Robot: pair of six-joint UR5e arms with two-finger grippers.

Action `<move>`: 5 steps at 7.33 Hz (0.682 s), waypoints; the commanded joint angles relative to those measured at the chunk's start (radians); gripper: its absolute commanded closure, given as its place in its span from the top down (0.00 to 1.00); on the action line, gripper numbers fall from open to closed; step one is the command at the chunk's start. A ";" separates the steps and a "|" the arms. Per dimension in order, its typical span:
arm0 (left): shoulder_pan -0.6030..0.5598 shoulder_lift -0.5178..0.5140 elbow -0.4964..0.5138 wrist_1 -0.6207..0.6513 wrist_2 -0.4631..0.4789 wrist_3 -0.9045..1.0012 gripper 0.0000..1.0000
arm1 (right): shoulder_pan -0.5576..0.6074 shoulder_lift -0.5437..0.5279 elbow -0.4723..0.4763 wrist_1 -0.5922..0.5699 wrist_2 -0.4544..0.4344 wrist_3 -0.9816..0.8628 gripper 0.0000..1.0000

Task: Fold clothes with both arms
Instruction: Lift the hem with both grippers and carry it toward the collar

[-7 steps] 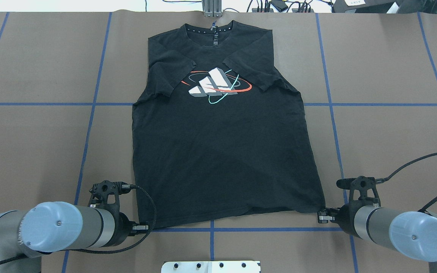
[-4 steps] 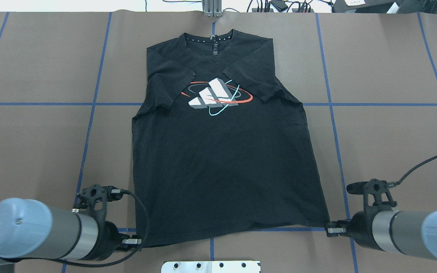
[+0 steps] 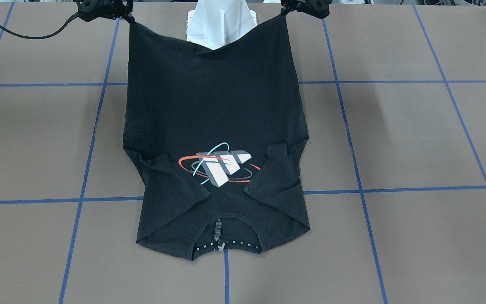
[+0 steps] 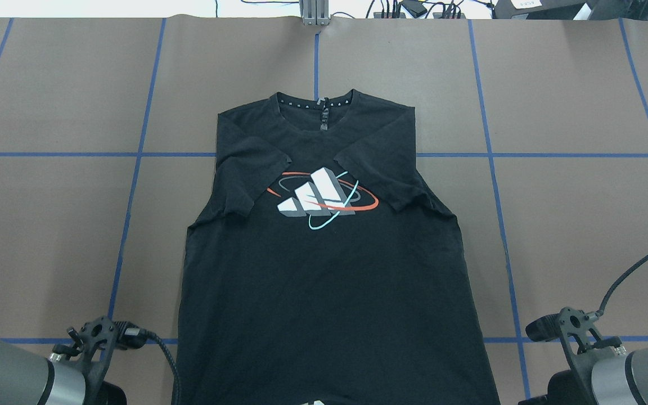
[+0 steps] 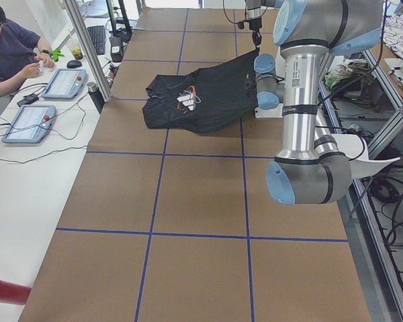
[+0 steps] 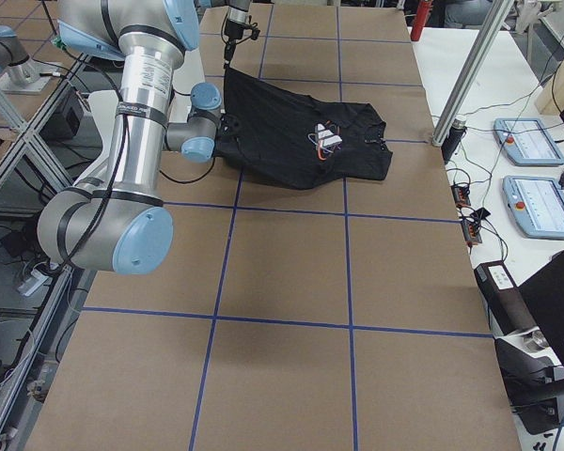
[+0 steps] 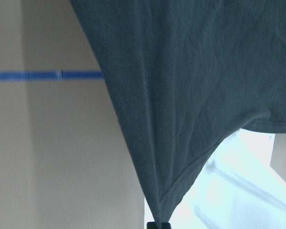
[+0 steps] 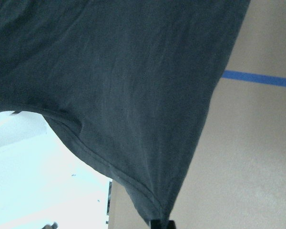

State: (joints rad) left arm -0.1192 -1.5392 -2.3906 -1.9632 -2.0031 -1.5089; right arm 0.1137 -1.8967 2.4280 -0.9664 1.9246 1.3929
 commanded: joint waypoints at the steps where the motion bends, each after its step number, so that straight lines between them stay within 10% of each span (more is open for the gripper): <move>1: -0.023 -0.001 -0.010 0.006 -0.020 -0.001 0.00 | 0.056 0.005 0.011 -0.002 0.028 0.000 0.00; 5: -0.262 -0.112 0.170 0.006 0.082 0.010 0.00 | 0.352 0.178 -0.208 -0.090 -0.004 0.000 0.00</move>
State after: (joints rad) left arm -0.3266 -1.5889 -2.2831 -1.9581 -1.9731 -1.4998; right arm 0.3791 -1.8062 2.2995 -1.0116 1.9322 1.3929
